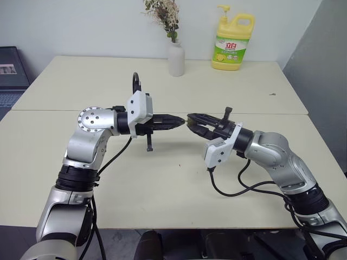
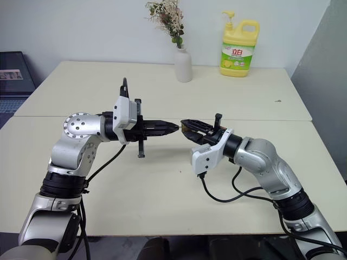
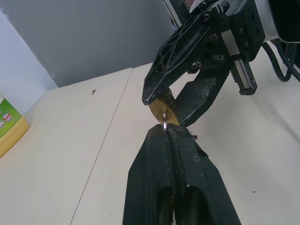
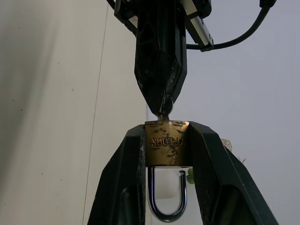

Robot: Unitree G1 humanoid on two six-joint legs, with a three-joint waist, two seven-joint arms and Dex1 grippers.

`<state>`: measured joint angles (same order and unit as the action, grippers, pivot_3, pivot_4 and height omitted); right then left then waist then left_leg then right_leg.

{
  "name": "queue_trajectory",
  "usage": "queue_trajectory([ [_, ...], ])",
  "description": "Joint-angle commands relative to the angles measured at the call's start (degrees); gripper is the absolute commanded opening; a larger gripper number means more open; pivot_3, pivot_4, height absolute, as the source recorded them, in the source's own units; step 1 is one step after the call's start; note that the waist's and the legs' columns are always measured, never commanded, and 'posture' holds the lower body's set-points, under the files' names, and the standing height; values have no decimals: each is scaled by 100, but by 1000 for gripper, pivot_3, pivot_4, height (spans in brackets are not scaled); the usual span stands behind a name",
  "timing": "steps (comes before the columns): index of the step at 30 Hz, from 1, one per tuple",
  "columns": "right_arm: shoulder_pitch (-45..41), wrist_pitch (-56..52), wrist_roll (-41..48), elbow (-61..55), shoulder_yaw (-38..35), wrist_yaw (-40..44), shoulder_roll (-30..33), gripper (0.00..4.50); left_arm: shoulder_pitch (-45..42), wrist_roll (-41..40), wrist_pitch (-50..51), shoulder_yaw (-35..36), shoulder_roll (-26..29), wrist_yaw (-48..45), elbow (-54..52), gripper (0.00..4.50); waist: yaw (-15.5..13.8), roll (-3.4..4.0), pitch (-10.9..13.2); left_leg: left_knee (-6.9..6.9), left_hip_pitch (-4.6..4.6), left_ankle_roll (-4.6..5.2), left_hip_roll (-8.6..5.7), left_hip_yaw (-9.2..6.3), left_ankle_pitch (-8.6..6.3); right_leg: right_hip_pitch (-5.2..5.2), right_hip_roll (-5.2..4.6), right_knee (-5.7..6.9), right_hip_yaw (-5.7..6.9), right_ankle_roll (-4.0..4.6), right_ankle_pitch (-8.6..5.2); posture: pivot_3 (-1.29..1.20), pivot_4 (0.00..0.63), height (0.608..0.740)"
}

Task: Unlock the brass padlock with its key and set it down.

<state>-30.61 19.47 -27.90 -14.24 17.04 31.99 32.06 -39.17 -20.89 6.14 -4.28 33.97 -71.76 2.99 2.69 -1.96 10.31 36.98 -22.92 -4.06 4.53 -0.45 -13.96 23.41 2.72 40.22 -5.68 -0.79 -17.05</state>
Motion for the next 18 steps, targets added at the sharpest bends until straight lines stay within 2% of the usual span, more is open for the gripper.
queue_trajectory([
  [1,-54,69,158,-139,-123,-42,-46,928,-26,-99,29,37,-34,-28,-46,0,0,0,0,0,0,0,0,0,0,0,0,0,0,0,0,0,150,740],
  [3,-54,61,162,-129,-131,-37,-48,928,-26,-206,255,72,-43,17,-62,0,0,0,0,0,0,0,0,0,0,0,0,0,0,0,0,0,150,740],
  [6,-54,64,157,-124,-131,-32,-49,928,-43,-250,677,68,10,105,-34,627,2,0,0,0,0,0,0,0,0,0,0,0,0,0,0,0,150,740],
  [11,-45,78,147,-125,-137,-22,-57,928,-107,-497,1502,195,36,254,-62,2152,3,0,0,0,0,0,0,-1,0,0,0,2,0,0,0,0,150,740],
  [16,-33,51,141,-144,-124,-9,-63,928,-140,-1312,3170,378,112,516,-473,3723,14,0,0,0,0,0,0,-3,0,0,0,7,1,0,0,0,150,740],
  [18,-28,42,146,-155,-123,1,-62,928,-193,-1586,3644,494,42,756,-643,3734,12,0,0,1,0,0,0,-7,0,0,0,9,4,0,0,0,150,740],
])
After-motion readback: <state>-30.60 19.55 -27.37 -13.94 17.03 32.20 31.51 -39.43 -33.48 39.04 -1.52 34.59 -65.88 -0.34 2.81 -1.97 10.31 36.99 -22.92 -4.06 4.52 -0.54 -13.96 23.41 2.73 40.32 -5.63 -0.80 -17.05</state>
